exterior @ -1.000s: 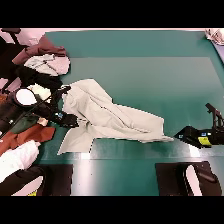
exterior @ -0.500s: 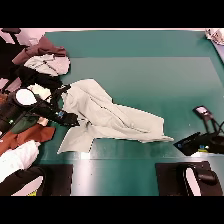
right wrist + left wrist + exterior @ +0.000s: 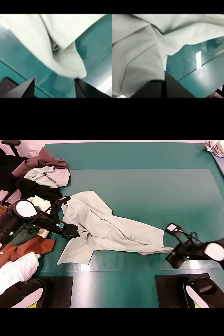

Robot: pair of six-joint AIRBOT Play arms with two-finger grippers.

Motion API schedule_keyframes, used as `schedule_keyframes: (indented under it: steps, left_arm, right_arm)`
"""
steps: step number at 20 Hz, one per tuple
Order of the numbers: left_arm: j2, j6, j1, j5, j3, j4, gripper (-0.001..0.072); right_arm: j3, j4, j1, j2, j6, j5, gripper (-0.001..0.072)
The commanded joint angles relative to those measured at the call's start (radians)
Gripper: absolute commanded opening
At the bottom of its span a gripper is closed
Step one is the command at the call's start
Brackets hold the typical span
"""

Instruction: Fold the shirts.

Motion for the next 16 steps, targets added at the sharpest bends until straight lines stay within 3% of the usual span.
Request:
schedule_keyframes:
  steps: [1, 3, 4, 8, 12, 16]
  left_arm:
    - [0.001, -0.002, 0.000, -0.005, 0.000, 0.000, 0.0023]
    - [0.001, -0.008, 0.000, -0.003, 0.000, 0.000, 0.0023]
    - [0.001, -0.008, 0.000, -0.002, 0.000, 0.000, 0.0023]
    - [0.001, -0.019, 0.000, 0.004, 0.000, 0.000, 0.0023]
    - [0.001, -0.030, 0.000, 0.021, 0.000, 0.000, 0.0023]
    - [0.001, -0.034, 0.000, 0.018, 0.000, -0.007, 0.0023]
  right_arm:
    - [0.013, -0.047, 0.036, -0.129, -0.009, -0.092, 0.0425]
    - [0.045, -0.037, 0.036, -0.175, -0.008, -0.122, 0.0419]
    - [0.060, -0.033, 0.036, -0.189, -0.008, -0.139, 0.0372]
    - [0.091, -0.013, 0.036, -0.250, -0.008, -0.185, 0.0359]
    - [0.089, -0.003, 0.036, -0.307, -0.001, -0.182, 0.0038]
    - [0.092, 0.006, 0.035, -0.207, 0.061, -0.100, 0.0021]
